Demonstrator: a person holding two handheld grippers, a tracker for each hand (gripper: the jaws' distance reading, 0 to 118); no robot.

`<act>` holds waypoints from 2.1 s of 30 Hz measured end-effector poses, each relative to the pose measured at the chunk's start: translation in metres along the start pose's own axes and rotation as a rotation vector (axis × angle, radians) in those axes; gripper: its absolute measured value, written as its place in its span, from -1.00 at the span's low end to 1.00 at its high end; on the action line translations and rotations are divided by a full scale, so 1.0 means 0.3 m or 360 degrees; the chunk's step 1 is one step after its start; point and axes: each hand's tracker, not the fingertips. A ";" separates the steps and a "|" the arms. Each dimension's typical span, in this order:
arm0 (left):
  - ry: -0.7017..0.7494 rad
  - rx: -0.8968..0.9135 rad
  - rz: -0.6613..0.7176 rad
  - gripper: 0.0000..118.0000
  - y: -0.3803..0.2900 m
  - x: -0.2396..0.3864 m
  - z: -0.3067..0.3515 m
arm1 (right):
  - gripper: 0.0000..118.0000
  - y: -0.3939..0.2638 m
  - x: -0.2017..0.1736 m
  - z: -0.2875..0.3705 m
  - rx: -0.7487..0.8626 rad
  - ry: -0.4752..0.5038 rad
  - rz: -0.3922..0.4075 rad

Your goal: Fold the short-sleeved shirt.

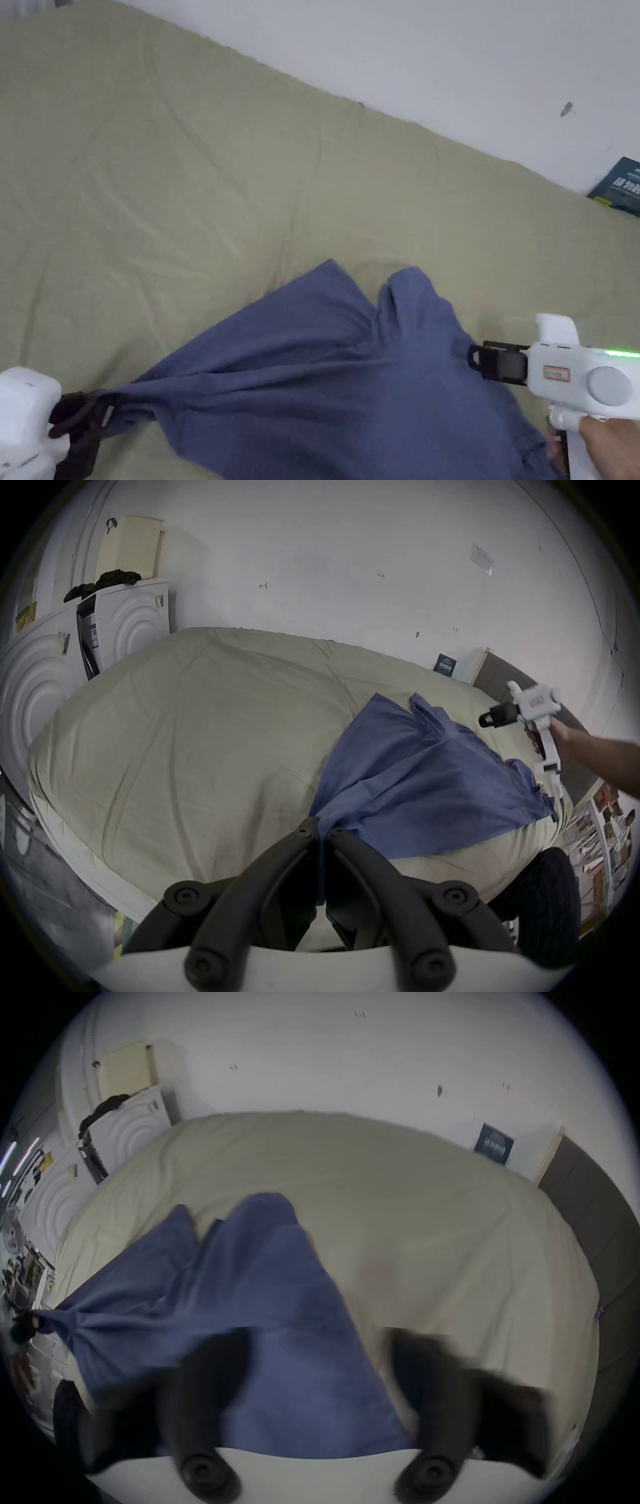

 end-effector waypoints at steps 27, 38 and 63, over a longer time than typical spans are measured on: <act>0.0028 0.0081 0.0126 -1.00 0.170 -0.053 -0.030 | -0.96 0.002 -0.130 0.415 0.0357 0.0059 -0.0065; -0.0088 0.0531 0.0076 -1.00 0.721 0.093 0.148 | -0.97 0.099 -0.045 1.297 0.1014 -0.0027 -0.0227; 0.0224 0.0873 -0.0272 -1.00 1.593 0.433 0.412 | -0.97 0.558 0.101 1.760 0.1305 -0.0456 -0.0201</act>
